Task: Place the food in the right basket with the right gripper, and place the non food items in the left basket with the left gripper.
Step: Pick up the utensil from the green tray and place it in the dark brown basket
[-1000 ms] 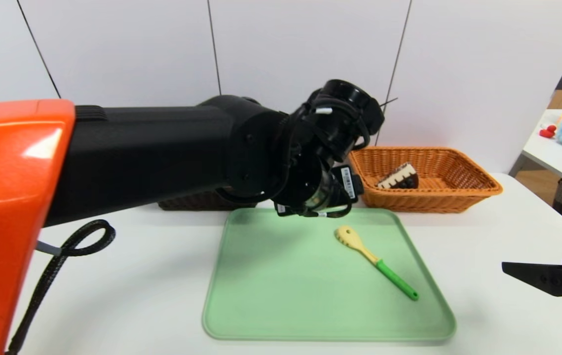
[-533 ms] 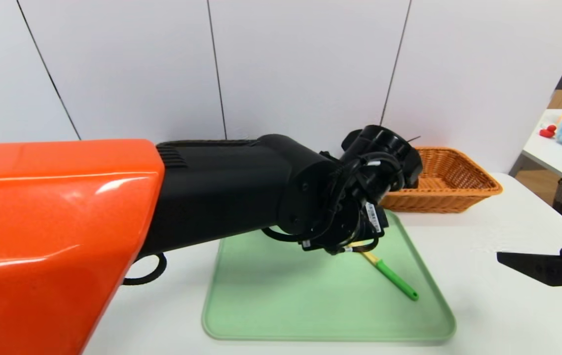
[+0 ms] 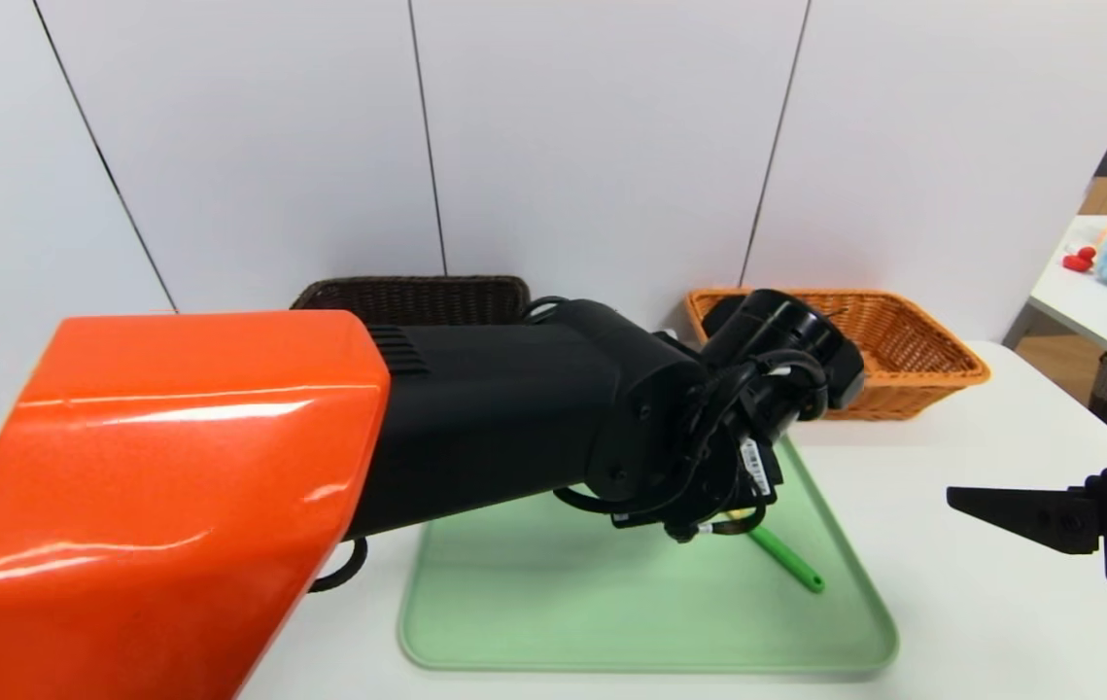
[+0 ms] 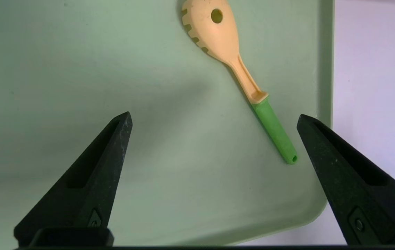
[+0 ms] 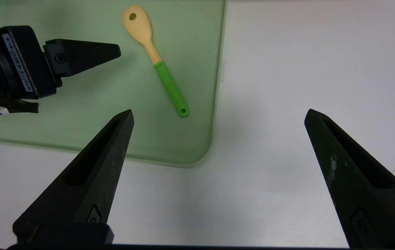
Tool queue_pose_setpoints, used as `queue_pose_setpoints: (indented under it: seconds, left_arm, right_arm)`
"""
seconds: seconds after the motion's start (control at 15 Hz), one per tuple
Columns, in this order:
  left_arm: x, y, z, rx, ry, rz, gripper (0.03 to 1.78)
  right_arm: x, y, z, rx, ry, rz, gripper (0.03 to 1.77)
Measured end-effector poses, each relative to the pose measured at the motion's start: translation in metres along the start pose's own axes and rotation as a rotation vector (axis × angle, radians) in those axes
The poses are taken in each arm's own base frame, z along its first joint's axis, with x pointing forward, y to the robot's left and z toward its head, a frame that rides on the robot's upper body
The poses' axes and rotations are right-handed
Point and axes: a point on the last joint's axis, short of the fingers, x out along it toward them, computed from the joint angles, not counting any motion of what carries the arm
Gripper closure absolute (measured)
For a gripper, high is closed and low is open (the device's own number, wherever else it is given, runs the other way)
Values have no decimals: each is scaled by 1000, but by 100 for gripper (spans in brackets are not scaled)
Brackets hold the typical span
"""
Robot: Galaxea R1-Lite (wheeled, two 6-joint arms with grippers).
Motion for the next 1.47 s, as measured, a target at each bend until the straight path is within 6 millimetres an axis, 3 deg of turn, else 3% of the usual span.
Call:
queue_pose_setpoints:
  seconds: [1.07,1.47]
  left_arm:
    - [50,-4,-19,198,-17,13,12]
    - [58,-5,-21,225,-28,6,12]
  right_arm:
    - [2,-3,-8,5,21,-11,10]
    - [3,-3,-10,3,27,-8,10]
